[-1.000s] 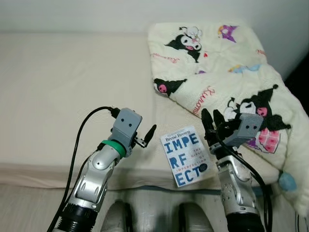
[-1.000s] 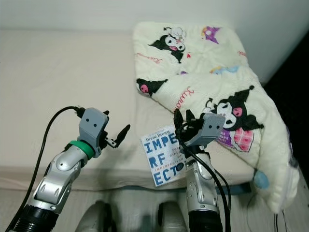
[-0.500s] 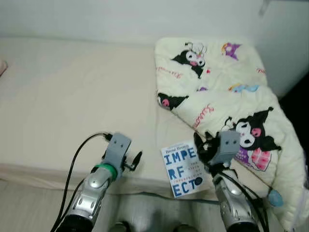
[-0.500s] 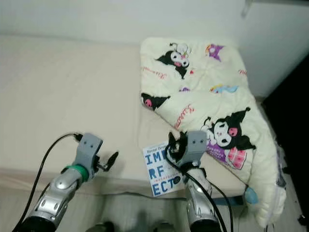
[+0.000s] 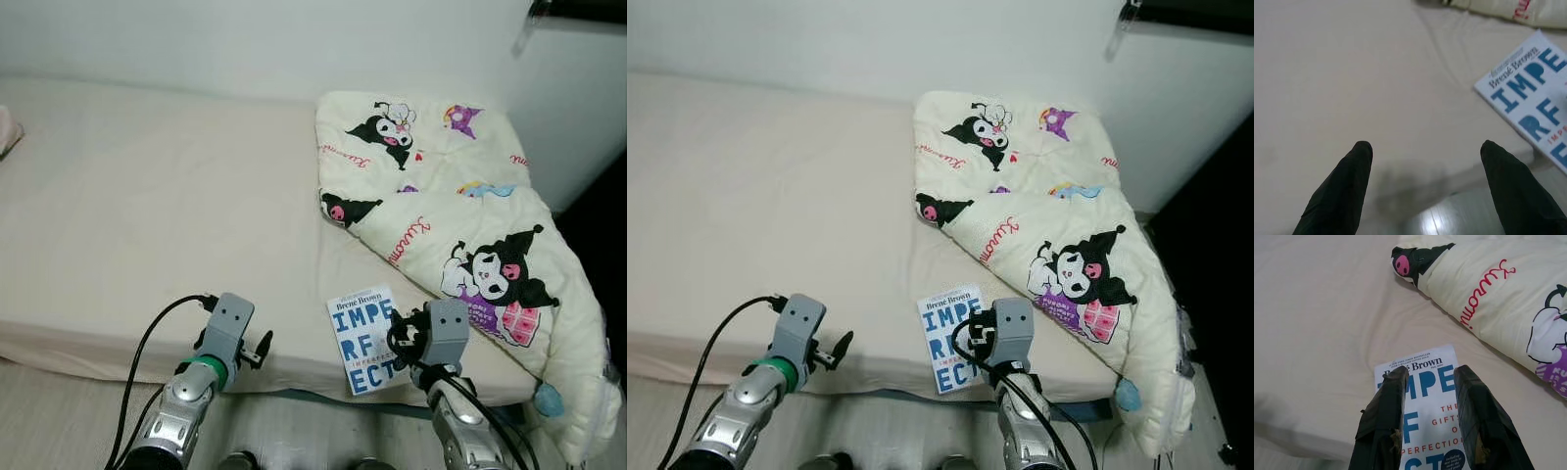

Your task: Clean up the room

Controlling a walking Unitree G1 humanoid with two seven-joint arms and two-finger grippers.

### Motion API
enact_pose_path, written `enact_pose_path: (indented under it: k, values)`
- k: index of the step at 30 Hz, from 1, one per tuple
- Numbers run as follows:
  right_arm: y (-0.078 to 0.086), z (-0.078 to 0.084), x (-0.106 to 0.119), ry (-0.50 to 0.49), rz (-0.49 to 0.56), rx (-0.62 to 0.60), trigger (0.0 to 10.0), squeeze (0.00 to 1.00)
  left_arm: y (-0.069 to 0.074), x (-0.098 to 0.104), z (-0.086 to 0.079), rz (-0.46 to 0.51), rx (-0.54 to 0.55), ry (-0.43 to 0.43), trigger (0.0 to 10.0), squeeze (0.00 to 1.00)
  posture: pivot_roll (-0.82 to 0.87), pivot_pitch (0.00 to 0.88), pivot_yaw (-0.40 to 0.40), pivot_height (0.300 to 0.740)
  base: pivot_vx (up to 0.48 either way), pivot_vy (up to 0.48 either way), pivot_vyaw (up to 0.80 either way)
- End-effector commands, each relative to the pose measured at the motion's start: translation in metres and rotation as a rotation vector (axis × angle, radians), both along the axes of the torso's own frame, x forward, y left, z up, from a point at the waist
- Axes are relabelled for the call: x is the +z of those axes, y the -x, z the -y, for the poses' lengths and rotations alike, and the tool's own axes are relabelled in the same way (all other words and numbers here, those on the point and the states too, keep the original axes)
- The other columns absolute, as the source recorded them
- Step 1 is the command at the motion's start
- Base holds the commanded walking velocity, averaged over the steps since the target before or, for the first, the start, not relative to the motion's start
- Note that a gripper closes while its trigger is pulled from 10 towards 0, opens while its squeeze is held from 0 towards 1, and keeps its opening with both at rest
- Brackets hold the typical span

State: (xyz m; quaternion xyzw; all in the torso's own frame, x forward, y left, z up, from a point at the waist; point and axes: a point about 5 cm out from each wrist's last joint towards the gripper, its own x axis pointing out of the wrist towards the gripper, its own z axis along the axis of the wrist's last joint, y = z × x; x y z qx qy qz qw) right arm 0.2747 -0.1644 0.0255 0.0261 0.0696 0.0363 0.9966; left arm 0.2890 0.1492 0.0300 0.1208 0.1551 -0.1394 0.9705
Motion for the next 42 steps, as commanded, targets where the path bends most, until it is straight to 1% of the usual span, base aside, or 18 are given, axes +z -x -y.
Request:
enact_pose_path:
  k: [1, 6, 9, 11, 13, 16, 17, 20, 22, 26, 32, 42]
  values:
    - [0.003, 0.004, -0.004, 0.002, -0.014, -0.023, 10.0, 0.00, 0.003, -0.005, -0.001, -0.016, 0.000, -0.005, 10.0, 0.00, 0.00, 0.093, 0.021, 0.740, 0.000, 0.000, 0.00]
    - [0.001, 0.005, -0.003, 0.002, -0.007, -0.032, 10.0, 0.00, 0.001, -0.003, -0.004, -0.001, 0.005, -0.008, 10.0, 0.00, 0.00, 0.092, 0.025, 0.740, 0.000, 0.000, 0.00]
    - [-0.001, 0.003, -0.004, 0.004, -0.007, -0.036, 10.0, 0.00, 0.000, -0.004, -0.009, 0.001, 0.018, -0.015, 10.0, 0.00, 0.01, 0.095, 0.029, 0.740, 0.000, 0.000, 0.00]
    - [-0.001, 0.002, -0.005, 0.004, -0.010, -0.035, 10.0, 0.00, 0.001, -0.006, -0.015, -0.003, 0.041, -0.028, 10.0, 0.00, 0.02, 0.101, 0.028, 0.740, 0.000, 0.000, 0.00]
    - [-0.001, 0.002, -0.005, 0.004, -0.010, -0.035, 10.0, 0.00, 0.001, -0.006, -0.015, -0.003, 0.041, -0.028, 10.0, 0.00, 0.02, 0.101, 0.028, 0.740, 0.000, 0.000, 0.00]
    - [0.001, 0.000, -0.008, 0.006, -0.018, -0.023, 10.0, 0.00, 0.002, -0.005, -0.026, 0.007, 0.092, -0.031, 10.0, 0.00, 0.04, 0.113, 0.016, 0.740, 0.000, 0.000, 0.00]
    - [0.001, 0.000, -0.008, 0.006, -0.018, -0.023, 10.0, 0.00, 0.002, -0.005, -0.026, 0.007, 0.092, -0.031, 10.0, 0.00, 0.04, 0.113, 0.016, 0.740, 0.000, 0.000, 0.00]
    - [0.001, -0.001, -0.010, 0.007, -0.025, -0.016, 10.0, 0.00, 0.004, -0.005, -0.033, 0.012, 0.124, -0.030, 10.0, 0.00, 0.05, 0.115, 0.009, 0.740, 0.000, 0.000, 0.00]
    - [0.000, -0.001, -0.009, 0.006, -0.022, -0.012, 10.0, 0.00, 0.005, -0.005, -0.039, 0.016, 0.151, -0.032, 10.0, 0.00, 0.06, 0.118, 0.005, 0.740, 0.000, 0.000, 0.00]
    - [-0.004, -0.003, -0.006, 0.005, -0.015, -0.004, 10.0, 0.00, 0.004, -0.003, -0.043, 0.028, 0.172, -0.033, 10.0, 0.00, 0.08, 0.127, -0.005, 0.740, 0.000, 0.000, 0.00]
    - [-0.007, -0.003, -0.004, 0.006, -0.007, 0.001, 10.0, 0.00, 0.005, -0.002, -0.046, 0.036, 0.180, -0.031, 10.0, 0.00, 0.07, 0.126, -0.006, 0.740, 0.000, 0.000, 0.00]
    - [-0.008, -0.001, -0.003, 0.010, 0.006, -0.003, 10.0, 0.00, 0.004, -0.004, -0.041, 0.034, 0.178, -0.025, 10.0, 0.00, 0.05, 0.126, -0.009, 0.740, 0.000, 0.000, 0.00]
